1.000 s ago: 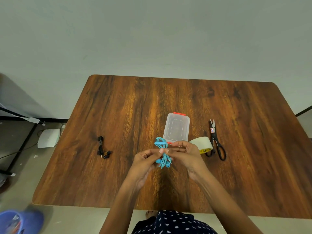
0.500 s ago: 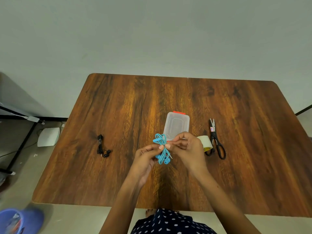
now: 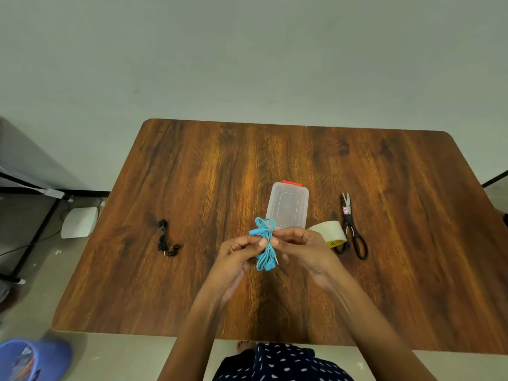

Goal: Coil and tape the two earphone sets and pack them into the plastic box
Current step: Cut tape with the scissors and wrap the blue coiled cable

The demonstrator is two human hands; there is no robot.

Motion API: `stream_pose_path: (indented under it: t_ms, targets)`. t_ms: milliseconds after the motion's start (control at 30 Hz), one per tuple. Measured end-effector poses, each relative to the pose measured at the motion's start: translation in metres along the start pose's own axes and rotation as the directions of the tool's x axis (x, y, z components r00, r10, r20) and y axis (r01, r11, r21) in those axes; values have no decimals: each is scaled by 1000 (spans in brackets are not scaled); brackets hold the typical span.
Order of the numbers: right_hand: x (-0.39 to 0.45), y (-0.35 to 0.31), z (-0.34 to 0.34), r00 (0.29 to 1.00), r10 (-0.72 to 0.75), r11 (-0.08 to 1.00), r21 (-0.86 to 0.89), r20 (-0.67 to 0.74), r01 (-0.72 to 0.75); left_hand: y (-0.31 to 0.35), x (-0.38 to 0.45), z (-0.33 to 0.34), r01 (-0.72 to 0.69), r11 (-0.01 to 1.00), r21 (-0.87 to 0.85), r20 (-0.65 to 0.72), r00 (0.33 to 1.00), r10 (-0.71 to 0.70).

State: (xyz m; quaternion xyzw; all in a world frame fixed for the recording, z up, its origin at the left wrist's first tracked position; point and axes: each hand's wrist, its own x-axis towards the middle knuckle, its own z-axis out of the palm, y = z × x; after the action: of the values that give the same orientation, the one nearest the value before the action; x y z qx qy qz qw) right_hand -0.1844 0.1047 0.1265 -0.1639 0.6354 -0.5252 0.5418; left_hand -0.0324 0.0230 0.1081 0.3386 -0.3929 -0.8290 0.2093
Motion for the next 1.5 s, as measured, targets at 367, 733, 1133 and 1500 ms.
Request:
stream_pose_path:
  t_ms: [367,733,1133,1500]
  targets:
    - [5,13,-2,955,112,962,213,273,-173,-5,3,1,230,967,-112,-49,970,-237]
    - [5,14,4,998,56,960,274,7,-55,2,-2,6,-14,946,323,10,1000,12]
    - [1,7,-4,977,65,948,292,205,-125,3,-4,-4,66,965,252,57,995,-83]
    - [1,10,-2,959,29,967,234,281,-97,1,-7,-3,152,966,208,61,984,-168]
